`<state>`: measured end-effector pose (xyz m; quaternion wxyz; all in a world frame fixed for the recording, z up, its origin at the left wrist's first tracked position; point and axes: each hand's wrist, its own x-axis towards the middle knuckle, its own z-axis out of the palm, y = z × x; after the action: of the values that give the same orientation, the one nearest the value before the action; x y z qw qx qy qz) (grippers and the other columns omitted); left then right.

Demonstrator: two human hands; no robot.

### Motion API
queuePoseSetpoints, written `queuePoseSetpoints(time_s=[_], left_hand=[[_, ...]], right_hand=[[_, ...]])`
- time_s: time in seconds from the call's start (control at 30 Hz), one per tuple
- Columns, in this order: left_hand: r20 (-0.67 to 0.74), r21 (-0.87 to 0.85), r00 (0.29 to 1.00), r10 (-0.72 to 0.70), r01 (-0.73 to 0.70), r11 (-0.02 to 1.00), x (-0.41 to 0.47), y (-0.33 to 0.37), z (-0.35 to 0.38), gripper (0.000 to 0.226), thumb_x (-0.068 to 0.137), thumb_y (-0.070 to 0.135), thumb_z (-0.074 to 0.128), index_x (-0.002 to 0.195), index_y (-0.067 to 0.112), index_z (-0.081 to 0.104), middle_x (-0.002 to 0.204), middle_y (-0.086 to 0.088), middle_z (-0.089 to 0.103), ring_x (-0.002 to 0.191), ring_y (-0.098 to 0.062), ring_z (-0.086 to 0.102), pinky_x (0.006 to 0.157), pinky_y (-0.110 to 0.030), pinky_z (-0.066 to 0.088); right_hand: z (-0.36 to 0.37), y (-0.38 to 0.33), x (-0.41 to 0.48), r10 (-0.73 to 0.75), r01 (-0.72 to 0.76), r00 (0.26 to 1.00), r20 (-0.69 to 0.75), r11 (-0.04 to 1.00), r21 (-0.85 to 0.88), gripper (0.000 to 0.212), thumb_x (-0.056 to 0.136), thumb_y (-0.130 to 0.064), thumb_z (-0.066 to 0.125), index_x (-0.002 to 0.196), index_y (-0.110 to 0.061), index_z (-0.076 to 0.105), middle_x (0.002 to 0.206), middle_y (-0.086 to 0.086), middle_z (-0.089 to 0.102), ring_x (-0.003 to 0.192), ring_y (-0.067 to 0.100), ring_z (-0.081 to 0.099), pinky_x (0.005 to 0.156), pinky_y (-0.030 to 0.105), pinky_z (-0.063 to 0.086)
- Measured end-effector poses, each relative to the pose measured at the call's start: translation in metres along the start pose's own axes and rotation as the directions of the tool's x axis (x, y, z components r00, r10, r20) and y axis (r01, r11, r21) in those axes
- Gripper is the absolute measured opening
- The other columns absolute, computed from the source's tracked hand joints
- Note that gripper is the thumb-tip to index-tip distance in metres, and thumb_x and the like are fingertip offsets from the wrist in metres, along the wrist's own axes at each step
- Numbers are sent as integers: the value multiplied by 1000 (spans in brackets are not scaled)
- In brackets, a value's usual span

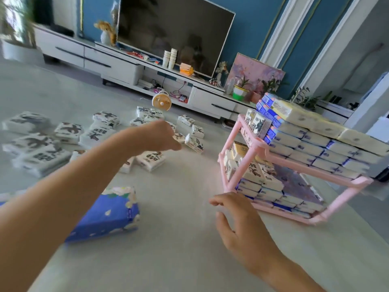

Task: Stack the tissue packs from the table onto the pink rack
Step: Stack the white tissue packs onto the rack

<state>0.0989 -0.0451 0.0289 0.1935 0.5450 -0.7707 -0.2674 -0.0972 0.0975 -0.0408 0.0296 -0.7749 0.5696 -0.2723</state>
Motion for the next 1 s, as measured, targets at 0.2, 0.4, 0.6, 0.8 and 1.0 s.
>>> queuePoseSetpoints(time_s=[0.2, 0.4, 0.6, 0.8, 1.0], left_hand=[[-306, -47, 943, -132, 124, 991, -16, -69, -58, 38, 90, 16, 55, 126, 5, 52, 125, -13, 55, 99, -28, 56, 81, -29, 42], [-198, -53, 950, -242, 237, 970, -36, -116, -61, 43, 82, 12, 67, 123, 7, 57, 127, -12, 58, 109, -27, 57, 91, -28, 41], [-61, 183, 996, -65, 75, 980, -19, -89, -7, 62, 83, 22, 64, 139, 20, 38, 140, -1, 44, 132, -25, 24, 106, -33, 23], [185, 393, 957, -222, 136, 910, 5, -81, 11, 72, 78, 8, 60, 142, 13, 28, 144, -12, 30, 136, -34, 18, 108, -47, 27], [137, 427, 969, -207, 131, 895, -8, -74, 7, 74, 78, 3, 63, 143, 12, 28, 139, -12, 37, 130, -30, 32, 105, -44, 36]], right_hand=[[45, -47, 78, 106, -132, 979, 175, 980, 148, 32, 88, -8, 51, 120, -14, 54, 113, 2, 56, 109, 15, 50, 91, 18, 35], [91, -60, 136, 262, -269, 956, 133, 962, 44, 52, 86, -19, 57, 134, -11, 39, 129, 13, 47, 120, 28, 43, 101, 35, 36], [113, -51, 155, 389, -382, 882, 267, 921, -80, 78, 68, -51, 53, 137, -22, 31, 138, 11, 36, 131, 31, 33, 105, 41, 30], [105, -36, 144, 284, -279, 949, 134, 958, -60, 53, 83, -44, 59, 131, -25, 46, 126, 10, 47, 119, 29, 43, 99, 33, 34], [82, -32, 120, 284, -294, 936, 210, 956, 16, 54, 78, -37, 66, 128, -24, 50, 128, 8, 48, 118, 27, 46, 101, 32, 38]])
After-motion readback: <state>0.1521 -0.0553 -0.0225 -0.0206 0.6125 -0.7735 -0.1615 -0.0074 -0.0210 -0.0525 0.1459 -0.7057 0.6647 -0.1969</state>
